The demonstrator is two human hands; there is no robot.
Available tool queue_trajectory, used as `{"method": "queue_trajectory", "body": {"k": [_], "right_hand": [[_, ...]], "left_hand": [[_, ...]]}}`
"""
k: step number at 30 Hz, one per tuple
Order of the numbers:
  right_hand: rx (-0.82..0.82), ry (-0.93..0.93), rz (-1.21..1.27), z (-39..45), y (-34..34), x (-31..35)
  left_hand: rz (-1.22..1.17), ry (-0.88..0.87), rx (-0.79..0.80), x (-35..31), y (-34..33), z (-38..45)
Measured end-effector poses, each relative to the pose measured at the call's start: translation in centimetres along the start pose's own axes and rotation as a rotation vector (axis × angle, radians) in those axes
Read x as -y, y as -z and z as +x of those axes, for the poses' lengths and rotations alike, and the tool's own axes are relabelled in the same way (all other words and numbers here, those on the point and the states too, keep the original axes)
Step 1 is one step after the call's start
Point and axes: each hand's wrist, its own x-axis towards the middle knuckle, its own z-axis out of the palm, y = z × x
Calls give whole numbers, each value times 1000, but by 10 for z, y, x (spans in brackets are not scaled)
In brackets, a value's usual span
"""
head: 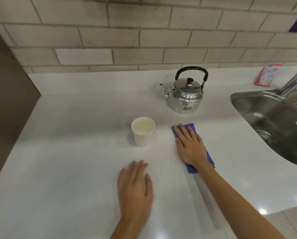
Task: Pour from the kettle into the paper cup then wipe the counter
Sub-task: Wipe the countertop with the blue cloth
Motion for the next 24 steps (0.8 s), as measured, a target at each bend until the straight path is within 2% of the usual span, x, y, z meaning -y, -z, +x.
{"method": "queue_trajectory", "body": {"k": [1,3,5,7,9,11,13,16,19,22,24], "right_hand": [[4,-48,9,6,-2,12],[28,-4,133,9,-5,29],[26,23,460,1,-1,22],[-154,-108,704,-7,9,-8],[-295,-264,582,-12,18,-36],[-272,-293,427,-16,20,-53],[-214,-232,355,-16,18,-63],[-139,-166,220,-11,17,-81],[-95,-163,97,-6,17,-98],[-94,-160,92,-6,14,-102],[-96,-150,94,-6,11,-102]], "left_hand": [[-81,-57,20,-15,-6,-3],[-229,-102,84,-43,-21,4],[-328,-90,167,-68,-36,28],[-264,-82,226,-88,-61,62],[-50,-59,281,-104,-92,95],[163,-17,340,-112,-119,113],[273,10,348,-110,-142,117],[312,-27,286,-96,-154,126],[354,24,209,-77,-149,156],[423,101,183,-75,-148,166],[394,85,193,-90,-155,149]]}}
